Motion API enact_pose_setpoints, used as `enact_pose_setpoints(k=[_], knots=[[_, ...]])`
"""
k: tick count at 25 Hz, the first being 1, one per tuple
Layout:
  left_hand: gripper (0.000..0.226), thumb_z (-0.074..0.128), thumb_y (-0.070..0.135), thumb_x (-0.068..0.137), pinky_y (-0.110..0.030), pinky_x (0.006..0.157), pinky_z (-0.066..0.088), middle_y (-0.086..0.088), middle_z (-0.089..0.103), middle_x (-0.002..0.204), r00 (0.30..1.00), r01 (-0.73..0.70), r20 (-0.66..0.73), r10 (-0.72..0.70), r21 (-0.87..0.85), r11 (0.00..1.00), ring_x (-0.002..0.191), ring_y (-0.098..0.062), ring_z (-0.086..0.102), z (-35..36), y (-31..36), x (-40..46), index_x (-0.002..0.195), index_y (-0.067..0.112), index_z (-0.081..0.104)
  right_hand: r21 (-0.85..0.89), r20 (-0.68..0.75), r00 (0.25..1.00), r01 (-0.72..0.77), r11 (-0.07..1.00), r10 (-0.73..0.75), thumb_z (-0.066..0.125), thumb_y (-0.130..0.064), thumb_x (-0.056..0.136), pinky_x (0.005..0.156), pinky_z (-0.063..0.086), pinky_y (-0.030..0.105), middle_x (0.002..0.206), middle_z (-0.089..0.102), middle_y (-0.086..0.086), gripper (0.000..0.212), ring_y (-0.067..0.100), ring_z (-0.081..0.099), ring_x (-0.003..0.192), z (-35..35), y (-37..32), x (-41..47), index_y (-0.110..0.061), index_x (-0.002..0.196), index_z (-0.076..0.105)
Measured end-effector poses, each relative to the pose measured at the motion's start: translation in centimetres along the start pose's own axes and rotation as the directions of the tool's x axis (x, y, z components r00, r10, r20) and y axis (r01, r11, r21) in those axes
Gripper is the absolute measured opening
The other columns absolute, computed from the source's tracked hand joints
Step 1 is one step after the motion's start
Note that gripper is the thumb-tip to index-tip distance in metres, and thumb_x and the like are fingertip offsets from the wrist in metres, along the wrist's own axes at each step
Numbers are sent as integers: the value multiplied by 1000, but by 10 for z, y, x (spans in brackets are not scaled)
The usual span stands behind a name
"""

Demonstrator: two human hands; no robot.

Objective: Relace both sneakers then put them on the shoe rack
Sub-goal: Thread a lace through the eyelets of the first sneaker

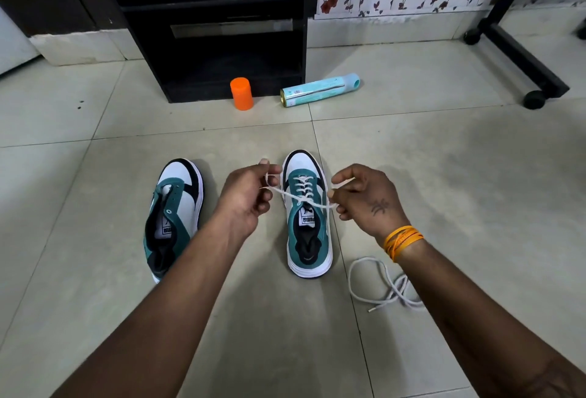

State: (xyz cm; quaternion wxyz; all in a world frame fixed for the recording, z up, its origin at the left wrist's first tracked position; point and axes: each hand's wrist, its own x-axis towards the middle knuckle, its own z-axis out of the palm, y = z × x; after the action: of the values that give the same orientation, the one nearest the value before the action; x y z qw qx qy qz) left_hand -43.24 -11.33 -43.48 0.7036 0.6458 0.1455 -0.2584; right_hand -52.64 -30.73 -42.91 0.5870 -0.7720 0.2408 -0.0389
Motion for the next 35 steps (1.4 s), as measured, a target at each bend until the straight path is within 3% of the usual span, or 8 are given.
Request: enact_pose_setpoints(k=[4,8,11,21,23,25,29,35], knots=[[28,64,29,99,-26,44,24,-3,54,64,982,-165,-7,188,454,876,45,-17,35,2,13,-5,84,9,78,-236,68,991,131,963,-119,73,-1,84,71,64,43,71,74,5,15,21,69,62,-3,-11,-4,-14,89,77],[34,57,37,97,-37,58,41,-9,67,73,836,-259,128,533,949,178,73,-36,61,3,4,-12,80,11,70,-543,141,936,346,765,-324,69,-7,86,87,57,40,94,79,1,29,27,73,85,-7,-17,-6,-24,107,80],[31,52,27,95,-33,63,34,-4,50,72,825,-211,231,516,973,-98,72,-34,52,7,3,-23,67,16,46,-671,184,869,453,587,-460,66,-11,90,89,54,37,105,79,3,31,32,71,100,-11,-25,-13,-24,115,79],[33,57,29,92,-32,68,37,0,41,68,889,-182,274,367,947,-266,76,-31,50,10,29,-32,65,18,40,-719,274,828,515,468,-490,71,-14,87,71,41,34,92,70,5,12,32,65,90,-13,-31,-18,-18,99,73],[33,58,30,91,-31,66,36,-1,43,67,888,-203,281,364,950,-237,75,-31,51,7,30,-29,64,17,42,-720,276,826,517,463,-492,75,-18,86,69,42,35,87,69,5,9,33,64,86,-13,-33,-18,-18,94,71],[30,60,29,85,-30,60,35,-2,49,63,916,-247,254,310,967,-63,70,-31,54,5,30,-25,62,13,50,-720,287,827,519,461,-483,75,-21,86,69,47,36,88,70,4,8,31,64,85,-13,-36,-18,-20,93,72],[26,65,24,84,-25,50,31,0,43,52,979,-198,178,98,729,655,49,-22,36,11,27,-25,65,10,75,-655,337,790,587,475,-512,69,-11,84,74,54,36,89,76,-1,20,27,69,83,-12,-41,-22,-23,95,79],[26,62,13,94,-22,46,28,3,46,58,957,-69,282,-74,468,881,45,-11,34,21,15,-26,68,19,62,-336,384,870,442,831,-307,78,-4,85,70,60,30,67,72,-8,14,4,67,62,0,-41,-20,-18,86,81]])
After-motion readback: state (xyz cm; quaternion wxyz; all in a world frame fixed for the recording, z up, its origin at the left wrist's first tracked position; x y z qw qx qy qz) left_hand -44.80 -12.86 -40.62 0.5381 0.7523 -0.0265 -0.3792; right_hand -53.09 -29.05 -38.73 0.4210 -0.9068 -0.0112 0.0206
